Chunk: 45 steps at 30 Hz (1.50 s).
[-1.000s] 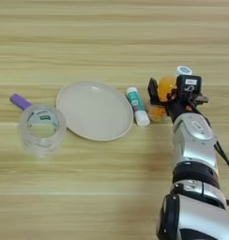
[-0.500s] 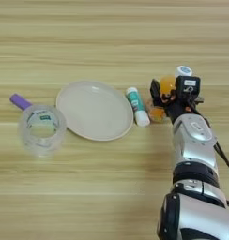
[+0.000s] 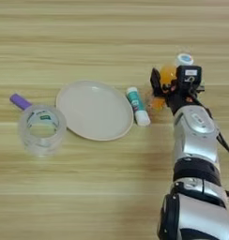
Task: Move the objects on the table
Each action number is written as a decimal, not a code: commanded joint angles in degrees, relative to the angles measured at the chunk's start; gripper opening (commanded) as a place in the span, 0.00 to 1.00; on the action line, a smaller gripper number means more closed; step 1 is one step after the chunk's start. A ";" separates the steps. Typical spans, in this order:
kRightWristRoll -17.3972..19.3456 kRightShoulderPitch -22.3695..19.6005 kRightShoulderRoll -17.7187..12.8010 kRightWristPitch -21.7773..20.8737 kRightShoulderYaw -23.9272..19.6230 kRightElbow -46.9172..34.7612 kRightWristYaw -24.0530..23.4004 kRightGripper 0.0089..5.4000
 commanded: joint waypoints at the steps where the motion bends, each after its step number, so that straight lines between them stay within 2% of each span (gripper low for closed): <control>1: 0.17 -5.74 -4.13 -0.13 0.22 -7.82 -0.61 0.65; 10: 2.79 -0.61 0.60 7.94 3.94 -27.23 2.17 0.65; 18: 3.57 3.07 4.30 14.54 7.83 -36.74 3.95 0.65; 21: 4.13 4.45 5.87 16.01 9.25 -37.12 5.38 0.65; 27: 2.93 6.57 7.65 17.03 11.78 -37.04 6.71 0.65; 33: 1.86 6.68 8.85 16.32 13.13 -33.47 7.10 0.65; 45: 1.24 6.13 9.35 14.93 13.65 -29.31 7.42 0.65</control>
